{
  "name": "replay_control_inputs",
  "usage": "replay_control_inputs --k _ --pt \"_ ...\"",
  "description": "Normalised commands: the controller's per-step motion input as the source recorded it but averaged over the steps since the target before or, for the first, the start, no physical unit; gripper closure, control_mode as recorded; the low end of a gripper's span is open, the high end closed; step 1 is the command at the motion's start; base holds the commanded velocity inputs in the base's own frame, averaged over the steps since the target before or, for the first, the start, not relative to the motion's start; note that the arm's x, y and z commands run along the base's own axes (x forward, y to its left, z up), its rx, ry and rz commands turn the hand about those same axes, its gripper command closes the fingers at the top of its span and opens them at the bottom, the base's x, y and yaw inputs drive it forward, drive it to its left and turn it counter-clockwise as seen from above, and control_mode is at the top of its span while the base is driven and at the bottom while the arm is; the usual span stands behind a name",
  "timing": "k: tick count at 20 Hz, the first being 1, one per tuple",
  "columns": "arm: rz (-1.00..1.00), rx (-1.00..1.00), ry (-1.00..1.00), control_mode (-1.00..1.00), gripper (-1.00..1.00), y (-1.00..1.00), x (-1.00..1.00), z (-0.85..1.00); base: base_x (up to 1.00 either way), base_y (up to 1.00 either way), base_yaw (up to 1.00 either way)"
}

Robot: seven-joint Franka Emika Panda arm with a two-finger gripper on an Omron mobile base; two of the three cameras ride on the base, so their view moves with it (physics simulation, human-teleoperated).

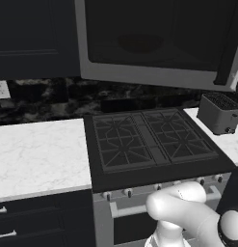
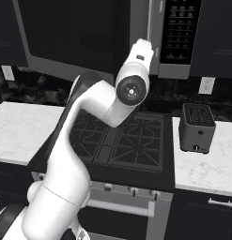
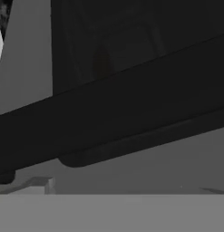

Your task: Open the microwave, place the bowl with waffle inside the microwave, then close the microwave door and turn it on.

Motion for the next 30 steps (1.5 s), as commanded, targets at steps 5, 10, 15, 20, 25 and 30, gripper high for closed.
replay_control_inputs --k 5,10,15,20,25,30 --pt "-0.01 -0.16 -0.03 -1.0 -1.0 0.66 1.0 -0.31 0.0 0.0 0.0" --pt "-0.02 -0.16 0.0 -1.0 -1.0 0.54 1.0 -0.31 0.0 0.0 0.0" --pt "-0.03 -0.15 0.0 -1.0 -1.0 0.48 1.0 -0.36 0.0 0.0 0.0" --pt "-0.02 -0.12 0.0 -1.0 -1.0 0.4 1.0 -0.39 0.0 0.0 0.0" --pt "0.0 -0.05 0.0 -1.0 -1.0 0.13 1.0 -0.28 0.0 0.0 0.0" --pt "0.0 -0.01 0.0 -1.0 -1.0 0.01 1.0 -0.32 0.0 0.0 0.0"
